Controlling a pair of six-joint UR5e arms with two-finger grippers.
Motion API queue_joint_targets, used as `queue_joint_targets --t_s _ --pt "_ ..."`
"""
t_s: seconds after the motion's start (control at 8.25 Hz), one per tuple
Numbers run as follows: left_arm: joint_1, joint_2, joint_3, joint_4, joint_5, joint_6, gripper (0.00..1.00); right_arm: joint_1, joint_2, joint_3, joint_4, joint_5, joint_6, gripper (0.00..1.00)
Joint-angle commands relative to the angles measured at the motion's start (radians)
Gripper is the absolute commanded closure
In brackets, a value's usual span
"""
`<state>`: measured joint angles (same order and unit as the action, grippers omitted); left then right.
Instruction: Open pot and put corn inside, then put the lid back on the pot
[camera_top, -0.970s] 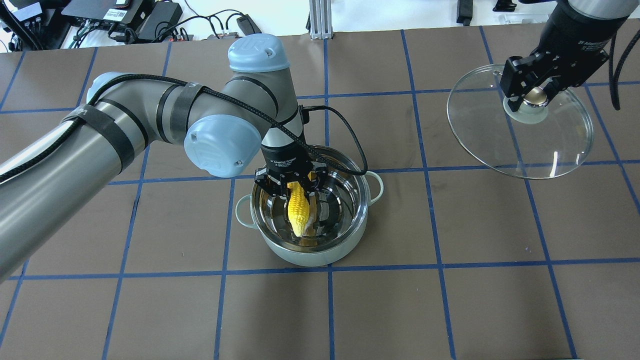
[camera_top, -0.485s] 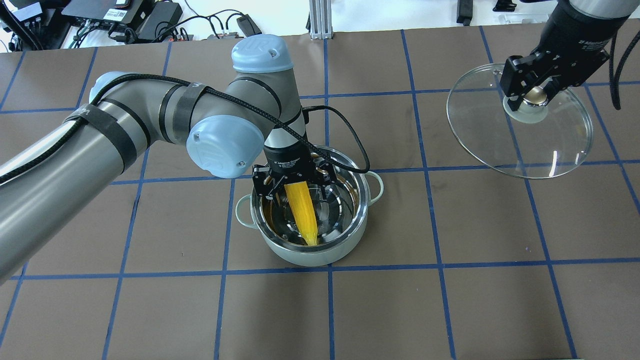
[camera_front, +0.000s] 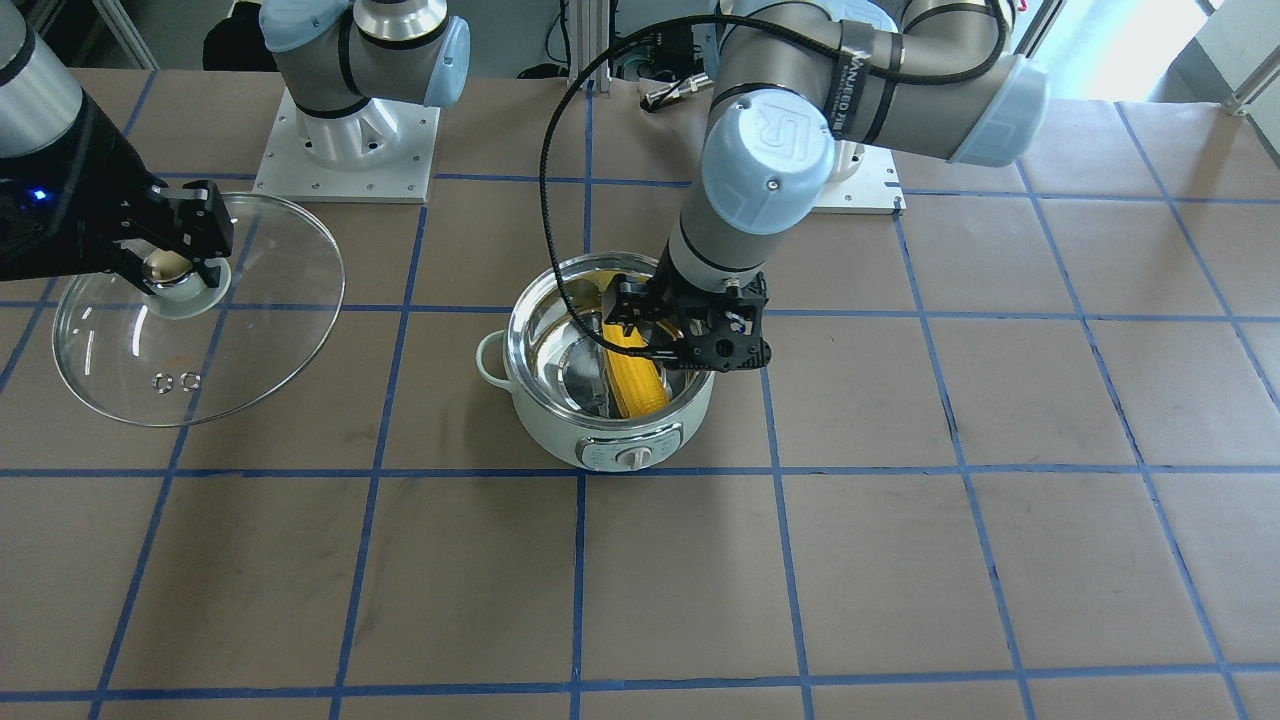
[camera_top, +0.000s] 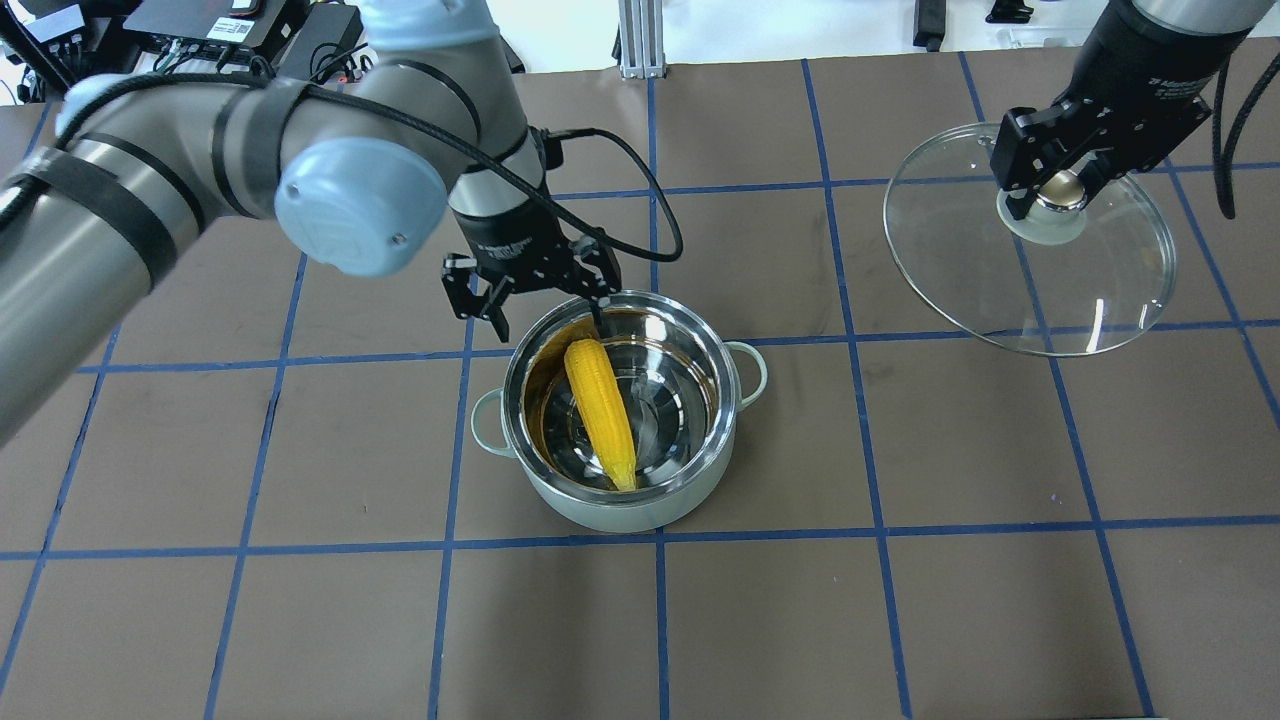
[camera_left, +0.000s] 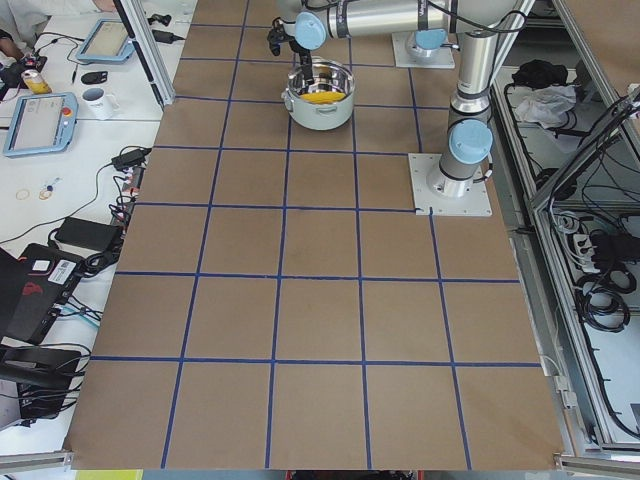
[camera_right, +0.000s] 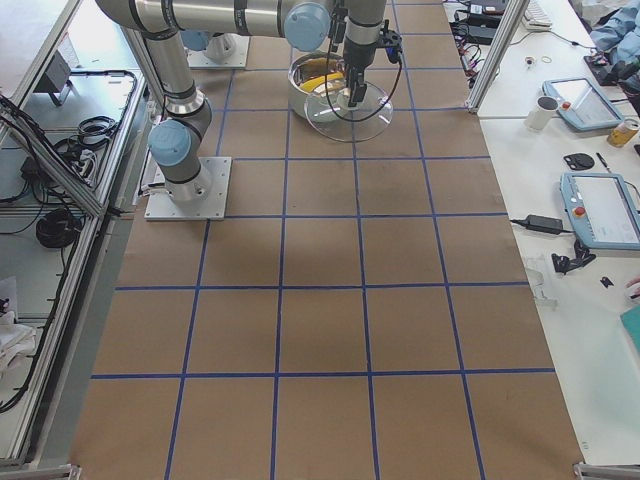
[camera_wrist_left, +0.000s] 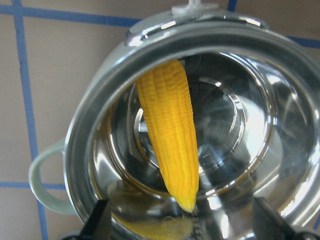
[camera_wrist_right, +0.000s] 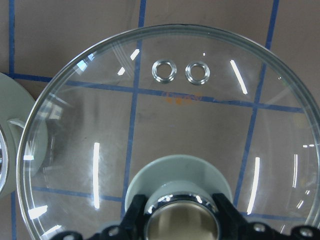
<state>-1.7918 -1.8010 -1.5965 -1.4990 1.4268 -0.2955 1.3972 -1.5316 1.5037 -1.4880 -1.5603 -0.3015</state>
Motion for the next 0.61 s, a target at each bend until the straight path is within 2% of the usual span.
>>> queue_joint_targets --t_s 0.0,0.24,0.36,0.48 --pt "0.127 -0.001 0.113 -0.052 0.137 0.244 0.00 0.090 0.007 0.001 -0.008 0.011 0.124 1.00" --pt "0.221 0.003 0.144 -0.052 0.171 0.347 0.00 0.233 0.019 0.003 -0.023 0.014 0.320 1.00" --pt "0.286 0.003 0.168 -0.052 0.260 0.449 0.00 0.318 0.037 0.003 -0.043 0.013 0.411 1.00" --pt "0.337 0.009 0.194 -0.076 0.297 0.473 0.00 0.403 0.062 0.004 -0.098 0.012 0.505 1.00"
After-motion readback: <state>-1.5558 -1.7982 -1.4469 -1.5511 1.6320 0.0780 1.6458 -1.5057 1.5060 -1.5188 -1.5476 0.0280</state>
